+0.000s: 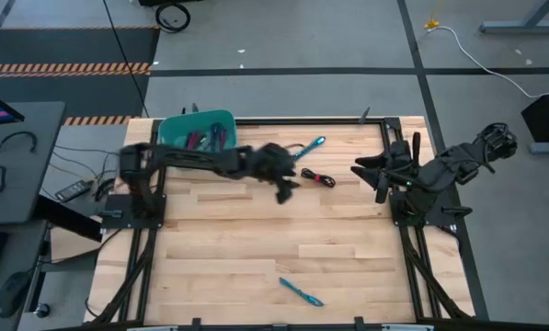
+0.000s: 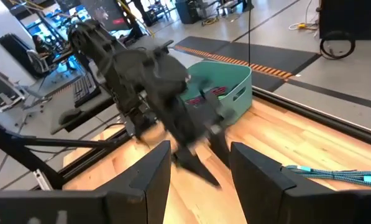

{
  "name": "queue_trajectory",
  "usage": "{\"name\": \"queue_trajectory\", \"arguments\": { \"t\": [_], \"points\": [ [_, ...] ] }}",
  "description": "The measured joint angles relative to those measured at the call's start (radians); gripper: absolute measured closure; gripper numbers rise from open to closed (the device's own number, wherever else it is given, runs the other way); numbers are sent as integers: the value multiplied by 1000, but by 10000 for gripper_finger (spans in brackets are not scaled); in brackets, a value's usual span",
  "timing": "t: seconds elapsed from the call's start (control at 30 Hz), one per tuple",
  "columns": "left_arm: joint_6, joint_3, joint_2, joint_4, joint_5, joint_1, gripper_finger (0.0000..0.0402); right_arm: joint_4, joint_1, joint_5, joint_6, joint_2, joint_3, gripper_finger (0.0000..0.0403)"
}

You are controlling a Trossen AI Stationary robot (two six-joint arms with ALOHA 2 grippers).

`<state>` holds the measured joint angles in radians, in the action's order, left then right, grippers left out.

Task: Pick and place USB-C Cables
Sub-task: Put the black charger cable into the green bin

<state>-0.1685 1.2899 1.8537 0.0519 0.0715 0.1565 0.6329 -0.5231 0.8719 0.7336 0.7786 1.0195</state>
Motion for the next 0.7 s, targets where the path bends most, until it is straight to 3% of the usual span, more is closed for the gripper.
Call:
{"name": "queue_trajectory", "arguments": {
  "t": [0.2, 0.4, 0.7],
  "points": [
    [125, 310, 260, 46, -63, -17, 192, -2, 0, 6, 32, 14, 0, 235],
    [249, 534, 447, 181, -81, 6, 173, -11, 0, 6, 93, 26, 0, 235],
    [308, 601, 555, 231, -68, 46, 165, -29, -1, 3, 159, 57, 0, 235]
  ]
}}
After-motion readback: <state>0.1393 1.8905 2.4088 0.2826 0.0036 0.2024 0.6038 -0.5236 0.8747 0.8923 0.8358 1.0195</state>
